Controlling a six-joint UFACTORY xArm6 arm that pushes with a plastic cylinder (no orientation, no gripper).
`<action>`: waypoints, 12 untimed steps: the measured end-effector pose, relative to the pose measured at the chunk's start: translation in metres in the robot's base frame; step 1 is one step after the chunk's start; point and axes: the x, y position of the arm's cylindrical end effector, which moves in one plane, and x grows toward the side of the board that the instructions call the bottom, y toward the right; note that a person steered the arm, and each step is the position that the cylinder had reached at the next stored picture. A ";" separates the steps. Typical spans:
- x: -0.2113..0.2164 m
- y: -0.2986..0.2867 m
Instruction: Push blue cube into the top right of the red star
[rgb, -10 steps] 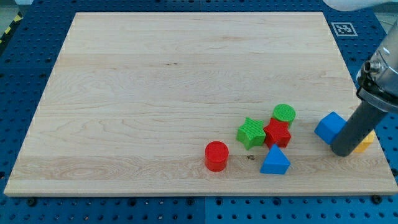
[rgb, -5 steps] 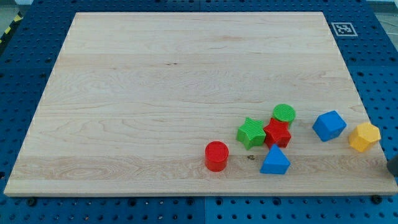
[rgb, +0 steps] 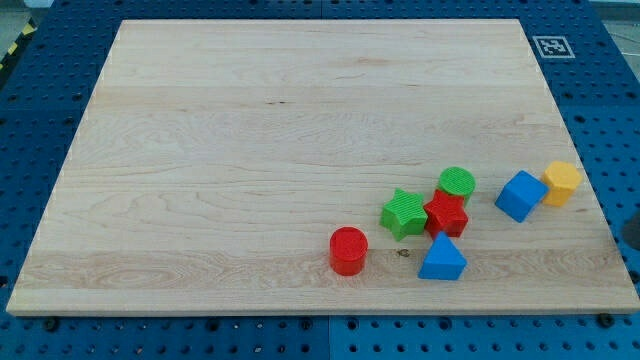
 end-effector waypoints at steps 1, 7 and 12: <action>-0.034 -0.025; -0.045 -0.022; -0.069 -0.076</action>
